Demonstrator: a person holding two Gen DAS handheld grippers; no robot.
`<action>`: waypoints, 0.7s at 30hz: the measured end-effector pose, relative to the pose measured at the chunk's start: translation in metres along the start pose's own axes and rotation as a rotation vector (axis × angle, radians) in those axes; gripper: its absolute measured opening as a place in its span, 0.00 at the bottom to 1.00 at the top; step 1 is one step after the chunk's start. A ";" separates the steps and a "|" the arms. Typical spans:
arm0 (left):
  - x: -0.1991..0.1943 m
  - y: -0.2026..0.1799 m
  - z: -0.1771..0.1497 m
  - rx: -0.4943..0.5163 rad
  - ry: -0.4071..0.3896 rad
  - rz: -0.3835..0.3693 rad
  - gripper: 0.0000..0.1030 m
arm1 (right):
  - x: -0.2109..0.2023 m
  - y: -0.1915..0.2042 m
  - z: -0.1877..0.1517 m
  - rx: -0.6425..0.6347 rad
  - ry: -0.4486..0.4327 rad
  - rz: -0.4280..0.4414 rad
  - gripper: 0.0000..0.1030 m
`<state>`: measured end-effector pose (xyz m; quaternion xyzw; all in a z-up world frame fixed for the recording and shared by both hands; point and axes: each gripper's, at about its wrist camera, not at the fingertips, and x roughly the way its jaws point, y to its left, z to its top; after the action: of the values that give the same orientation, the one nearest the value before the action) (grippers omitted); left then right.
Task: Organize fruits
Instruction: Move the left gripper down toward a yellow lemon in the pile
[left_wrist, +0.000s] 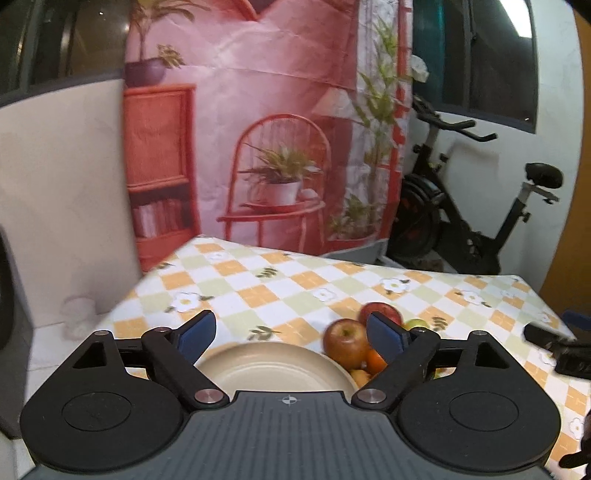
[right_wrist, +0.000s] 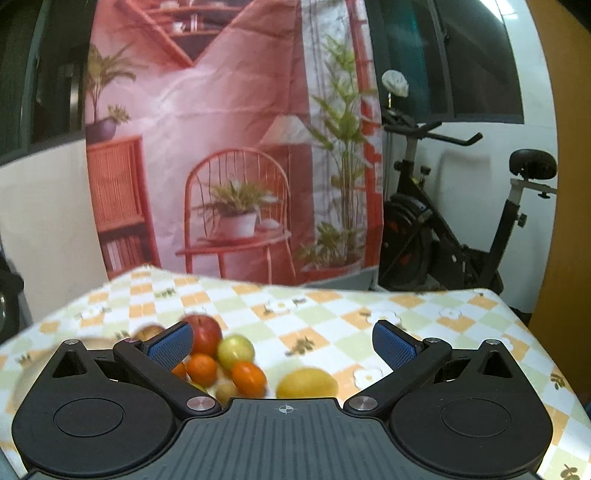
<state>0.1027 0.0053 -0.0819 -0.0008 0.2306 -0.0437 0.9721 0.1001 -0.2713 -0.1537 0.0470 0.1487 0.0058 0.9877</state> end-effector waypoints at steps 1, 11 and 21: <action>0.002 -0.001 -0.003 -0.005 -0.009 -0.017 0.88 | 0.001 -0.002 -0.007 -0.005 0.011 0.002 1.00; 0.032 -0.025 -0.011 0.023 0.014 -0.044 0.87 | 0.020 -0.019 -0.057 -0.010 0.092 0.017 0.97; 0.051 -0.067 -0.023 0.133 0.043 -0.132 0.81 | 0.021 -0.036 -0.082 -0.025 0.170 0.110 0.87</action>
<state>0.1323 -0.0656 -0.1234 0.0495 0.2476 -0.1229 0.9597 0.0957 -0.2987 -0.2415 0.0420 0.2293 0.0659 0.9702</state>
